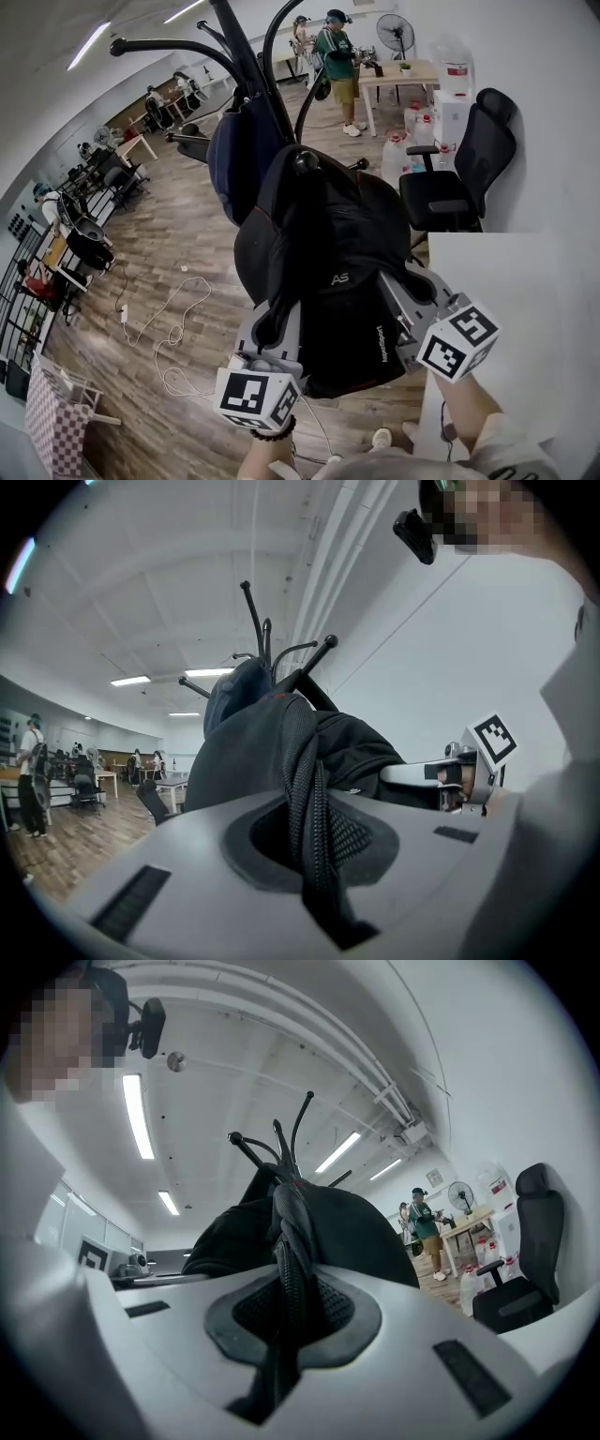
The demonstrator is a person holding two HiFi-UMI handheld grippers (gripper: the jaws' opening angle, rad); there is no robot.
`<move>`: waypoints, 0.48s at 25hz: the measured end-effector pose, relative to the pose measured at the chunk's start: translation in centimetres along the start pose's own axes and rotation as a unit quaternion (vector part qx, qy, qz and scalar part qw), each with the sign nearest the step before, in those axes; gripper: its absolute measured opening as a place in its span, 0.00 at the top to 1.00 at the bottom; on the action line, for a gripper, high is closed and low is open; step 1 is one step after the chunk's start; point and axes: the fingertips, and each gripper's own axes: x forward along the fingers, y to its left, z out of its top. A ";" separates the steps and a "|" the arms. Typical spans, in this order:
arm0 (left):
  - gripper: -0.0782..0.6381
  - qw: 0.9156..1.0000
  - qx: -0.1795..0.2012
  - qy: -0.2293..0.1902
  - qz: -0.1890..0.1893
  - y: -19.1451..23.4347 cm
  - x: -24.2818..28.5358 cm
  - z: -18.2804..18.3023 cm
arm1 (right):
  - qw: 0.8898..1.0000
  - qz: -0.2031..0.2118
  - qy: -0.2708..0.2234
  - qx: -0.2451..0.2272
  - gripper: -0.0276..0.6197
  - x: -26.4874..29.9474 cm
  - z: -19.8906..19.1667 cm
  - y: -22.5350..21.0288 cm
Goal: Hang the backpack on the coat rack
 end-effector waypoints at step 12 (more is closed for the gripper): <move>0.85 0.998 0.002 -0.063 -0.015 0.1 2.0 -2.5 | 0.995 -0.042 -0.047 -0.081 0.90 0.9 -2.0 -1.6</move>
